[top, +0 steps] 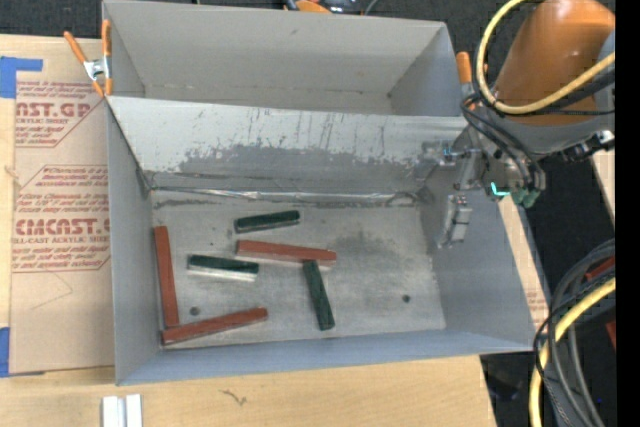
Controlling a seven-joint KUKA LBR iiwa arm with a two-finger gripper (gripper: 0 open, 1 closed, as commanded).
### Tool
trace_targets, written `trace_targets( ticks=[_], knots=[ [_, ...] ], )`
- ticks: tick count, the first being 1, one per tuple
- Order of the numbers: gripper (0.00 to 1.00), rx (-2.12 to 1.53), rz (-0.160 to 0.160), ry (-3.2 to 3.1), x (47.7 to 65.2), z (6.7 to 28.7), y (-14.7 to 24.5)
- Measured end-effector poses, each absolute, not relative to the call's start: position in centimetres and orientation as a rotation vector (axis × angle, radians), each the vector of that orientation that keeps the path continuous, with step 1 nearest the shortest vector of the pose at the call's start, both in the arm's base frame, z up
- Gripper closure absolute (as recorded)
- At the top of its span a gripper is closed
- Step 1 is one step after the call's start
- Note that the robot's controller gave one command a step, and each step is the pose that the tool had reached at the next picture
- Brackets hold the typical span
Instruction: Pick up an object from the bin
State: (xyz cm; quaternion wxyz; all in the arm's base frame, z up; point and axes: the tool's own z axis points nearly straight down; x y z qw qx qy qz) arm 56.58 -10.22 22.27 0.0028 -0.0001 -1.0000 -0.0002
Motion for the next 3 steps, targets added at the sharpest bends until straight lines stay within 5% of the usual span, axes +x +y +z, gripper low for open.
trace_targets(
  ticks=[1, 2, 3],
  knots=[
    [0.00, 0.155, -0.005, -3.133, 58.3, 11.9, -4.7],
    [0.00, -0.130, -0.005, -3.136, 56.9, 7.4, 1.0],
    [0.00, -0.616, -0.001, -3.081, 51.6, 7.0, 3.5]
  ],
)
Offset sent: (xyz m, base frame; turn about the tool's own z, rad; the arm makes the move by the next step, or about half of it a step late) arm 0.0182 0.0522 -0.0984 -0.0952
